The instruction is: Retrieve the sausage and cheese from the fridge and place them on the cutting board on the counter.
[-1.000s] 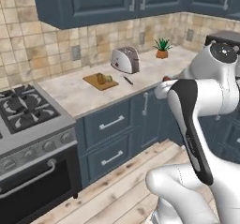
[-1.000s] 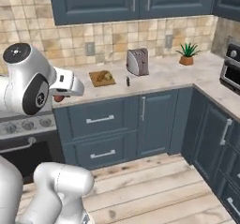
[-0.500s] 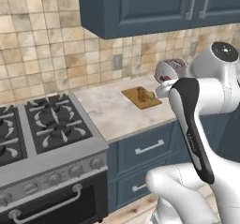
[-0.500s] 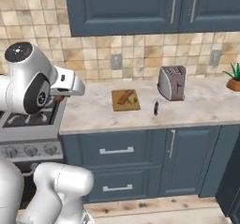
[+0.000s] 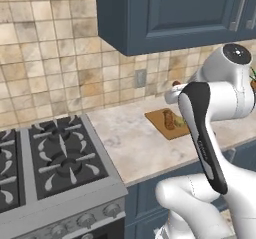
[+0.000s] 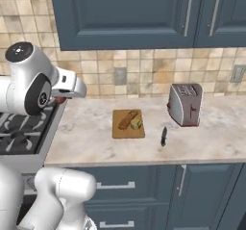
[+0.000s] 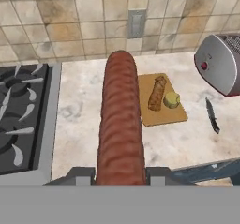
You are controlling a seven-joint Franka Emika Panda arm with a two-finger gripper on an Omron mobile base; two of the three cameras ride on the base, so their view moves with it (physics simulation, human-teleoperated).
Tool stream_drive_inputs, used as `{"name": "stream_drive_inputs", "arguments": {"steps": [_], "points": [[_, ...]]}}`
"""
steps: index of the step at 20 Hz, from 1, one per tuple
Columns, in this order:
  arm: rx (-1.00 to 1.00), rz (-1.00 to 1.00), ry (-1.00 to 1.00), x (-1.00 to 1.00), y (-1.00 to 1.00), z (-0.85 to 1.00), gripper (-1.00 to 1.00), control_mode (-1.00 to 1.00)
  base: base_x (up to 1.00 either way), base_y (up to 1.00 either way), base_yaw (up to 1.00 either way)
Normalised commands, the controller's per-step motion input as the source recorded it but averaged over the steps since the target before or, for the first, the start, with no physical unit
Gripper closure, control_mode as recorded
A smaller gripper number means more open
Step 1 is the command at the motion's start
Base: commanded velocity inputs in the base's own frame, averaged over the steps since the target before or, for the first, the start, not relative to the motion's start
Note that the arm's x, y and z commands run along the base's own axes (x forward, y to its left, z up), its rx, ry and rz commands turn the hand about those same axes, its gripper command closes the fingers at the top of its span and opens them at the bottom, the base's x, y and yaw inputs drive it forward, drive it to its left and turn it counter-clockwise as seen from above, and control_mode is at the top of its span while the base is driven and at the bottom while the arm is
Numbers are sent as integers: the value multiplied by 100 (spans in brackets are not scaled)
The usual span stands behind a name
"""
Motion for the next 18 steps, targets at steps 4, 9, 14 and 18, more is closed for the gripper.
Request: {"name": "stream_drive_inputs", "arguments": {"steps": [4, 9, 14, 18], "points": [[0, 0, 0, 0, 0, 0, 100, 100, 61, -12, 7], [0, 0, 0, 0, 0, 0, 100, 100, 50, -4, 0], [0, -1, 12, 39, -19, -13, 100, -100, 24, -6, 0], [0, -7, 22, 79, -23, -34, 100, -100, 0, 0, 0]]}}
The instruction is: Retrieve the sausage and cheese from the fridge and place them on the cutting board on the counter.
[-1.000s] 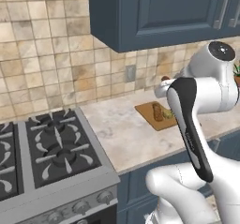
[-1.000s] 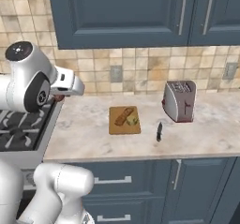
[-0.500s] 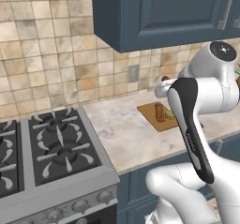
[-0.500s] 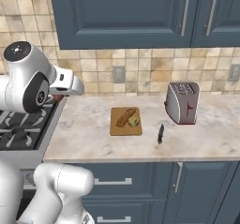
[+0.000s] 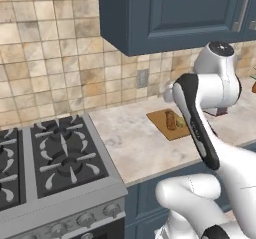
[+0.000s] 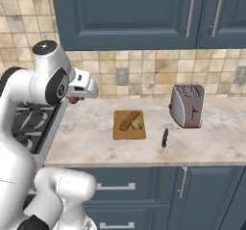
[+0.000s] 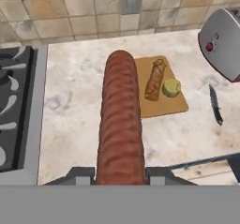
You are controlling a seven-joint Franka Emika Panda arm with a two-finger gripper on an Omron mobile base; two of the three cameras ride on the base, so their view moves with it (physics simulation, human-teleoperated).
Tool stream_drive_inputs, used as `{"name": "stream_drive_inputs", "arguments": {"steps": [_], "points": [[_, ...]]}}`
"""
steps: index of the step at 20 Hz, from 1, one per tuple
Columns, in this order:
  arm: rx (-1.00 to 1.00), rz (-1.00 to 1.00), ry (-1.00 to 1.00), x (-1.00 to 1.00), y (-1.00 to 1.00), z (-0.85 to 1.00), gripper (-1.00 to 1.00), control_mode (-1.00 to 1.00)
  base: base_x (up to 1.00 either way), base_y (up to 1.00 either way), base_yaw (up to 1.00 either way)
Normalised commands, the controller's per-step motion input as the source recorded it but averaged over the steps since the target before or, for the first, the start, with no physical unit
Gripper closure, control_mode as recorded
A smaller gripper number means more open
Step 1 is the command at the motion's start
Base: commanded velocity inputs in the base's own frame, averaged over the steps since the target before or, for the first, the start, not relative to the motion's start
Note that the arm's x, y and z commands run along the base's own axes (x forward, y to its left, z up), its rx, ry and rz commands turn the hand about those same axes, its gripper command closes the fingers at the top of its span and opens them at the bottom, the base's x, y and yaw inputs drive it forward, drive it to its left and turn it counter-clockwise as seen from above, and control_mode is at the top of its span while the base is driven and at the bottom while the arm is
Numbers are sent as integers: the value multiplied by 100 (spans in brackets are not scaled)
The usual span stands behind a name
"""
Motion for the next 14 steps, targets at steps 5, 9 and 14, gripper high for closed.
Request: {"name": "stream_drive_inputs", "arguments": {"steps": [5, 9, 14], "points": [[5, -5, 11, 79, -17, -65, 100, -100, 0, 0, 0], [3, -5, 2, 66, -11, -80, 100, -100, 0, 0, 0], [0, -4, 4, 55, -2, -53, 100, -100, 0, 0, 0]]}}
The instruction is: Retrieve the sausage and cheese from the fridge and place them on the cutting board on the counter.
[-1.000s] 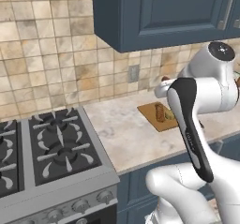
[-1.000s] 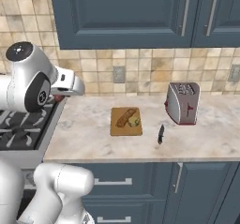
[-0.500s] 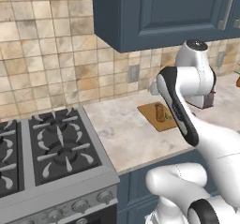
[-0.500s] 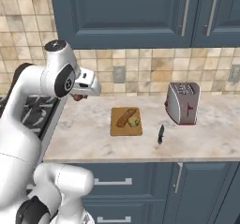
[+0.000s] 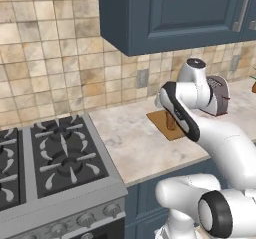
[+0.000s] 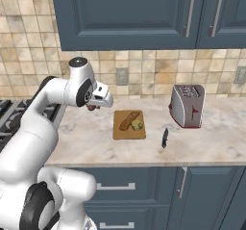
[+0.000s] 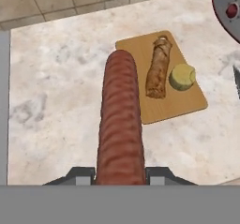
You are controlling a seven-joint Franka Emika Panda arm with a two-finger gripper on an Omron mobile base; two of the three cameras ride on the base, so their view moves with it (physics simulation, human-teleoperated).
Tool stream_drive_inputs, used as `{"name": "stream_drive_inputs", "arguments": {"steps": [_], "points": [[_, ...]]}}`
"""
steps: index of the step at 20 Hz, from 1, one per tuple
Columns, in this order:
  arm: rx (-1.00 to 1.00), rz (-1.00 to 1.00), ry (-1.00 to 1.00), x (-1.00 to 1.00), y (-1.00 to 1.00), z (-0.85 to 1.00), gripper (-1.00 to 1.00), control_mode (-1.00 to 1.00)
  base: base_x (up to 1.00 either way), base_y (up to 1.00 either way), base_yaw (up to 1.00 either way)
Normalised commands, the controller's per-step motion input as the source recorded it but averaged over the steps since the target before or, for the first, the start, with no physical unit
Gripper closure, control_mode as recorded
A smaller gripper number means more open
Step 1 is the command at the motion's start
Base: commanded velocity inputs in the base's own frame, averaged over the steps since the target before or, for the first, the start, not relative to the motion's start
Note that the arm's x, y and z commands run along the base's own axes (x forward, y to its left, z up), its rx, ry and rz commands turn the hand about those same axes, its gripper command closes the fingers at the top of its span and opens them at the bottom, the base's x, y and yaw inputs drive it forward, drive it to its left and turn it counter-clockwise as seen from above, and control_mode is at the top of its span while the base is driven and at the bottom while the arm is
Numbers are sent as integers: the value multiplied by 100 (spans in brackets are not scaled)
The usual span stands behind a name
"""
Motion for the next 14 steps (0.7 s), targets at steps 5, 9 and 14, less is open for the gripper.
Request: {"name": "stream_drive_inputs", "arguments": {"steps": [5, 9, 14], "points": [[-2, -4, 4, 65, 0, -39, 100, -100, 0, 0, 0], [-6, -6, 7, 78, 0, -35, 100, -100, 0, 0, 0], [-6, -4, 9, 71, -9, -29, 100, -100, 0, 0, 0]]}}
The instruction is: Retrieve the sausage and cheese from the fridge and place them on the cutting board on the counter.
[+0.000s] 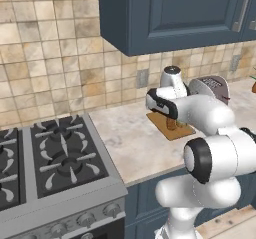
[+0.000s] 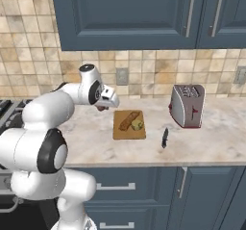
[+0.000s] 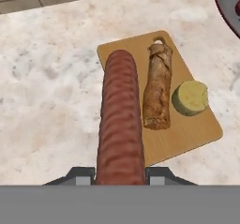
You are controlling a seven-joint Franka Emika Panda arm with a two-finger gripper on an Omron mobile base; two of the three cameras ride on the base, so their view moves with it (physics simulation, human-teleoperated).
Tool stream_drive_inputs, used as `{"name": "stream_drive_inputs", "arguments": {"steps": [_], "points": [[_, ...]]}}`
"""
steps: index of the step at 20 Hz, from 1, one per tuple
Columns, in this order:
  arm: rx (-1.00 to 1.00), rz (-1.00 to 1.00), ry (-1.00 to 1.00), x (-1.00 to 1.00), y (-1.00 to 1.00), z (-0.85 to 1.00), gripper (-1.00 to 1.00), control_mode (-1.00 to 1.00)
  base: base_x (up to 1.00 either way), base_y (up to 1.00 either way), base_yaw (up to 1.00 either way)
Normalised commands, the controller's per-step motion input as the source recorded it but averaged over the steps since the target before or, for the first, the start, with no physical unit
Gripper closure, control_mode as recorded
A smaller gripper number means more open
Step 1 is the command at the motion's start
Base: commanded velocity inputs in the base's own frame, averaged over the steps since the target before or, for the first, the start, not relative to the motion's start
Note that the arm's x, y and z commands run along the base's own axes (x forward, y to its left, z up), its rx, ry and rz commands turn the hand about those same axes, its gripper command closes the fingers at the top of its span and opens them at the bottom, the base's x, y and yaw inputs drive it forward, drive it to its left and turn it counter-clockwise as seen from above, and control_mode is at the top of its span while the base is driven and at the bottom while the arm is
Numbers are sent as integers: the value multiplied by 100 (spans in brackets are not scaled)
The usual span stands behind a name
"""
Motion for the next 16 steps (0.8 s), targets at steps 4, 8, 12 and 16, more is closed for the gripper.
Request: {"name": "stream_drive_inputs", "arguments": {"steps": [4, 8, 12, 16], "points": [[-3, 0, 10, 59, -24, -28, 100, -100, 0, 0, 0], [0, 0, 8, 47, -25, -34, 100, -100, 0, 0, 0], [0, 0, 6, 41, -20, -39, 100, -100, 0, 0, 0], [0, 0, 6, 29, -7, -30, 100, -100, 0, 0, 0]]}}
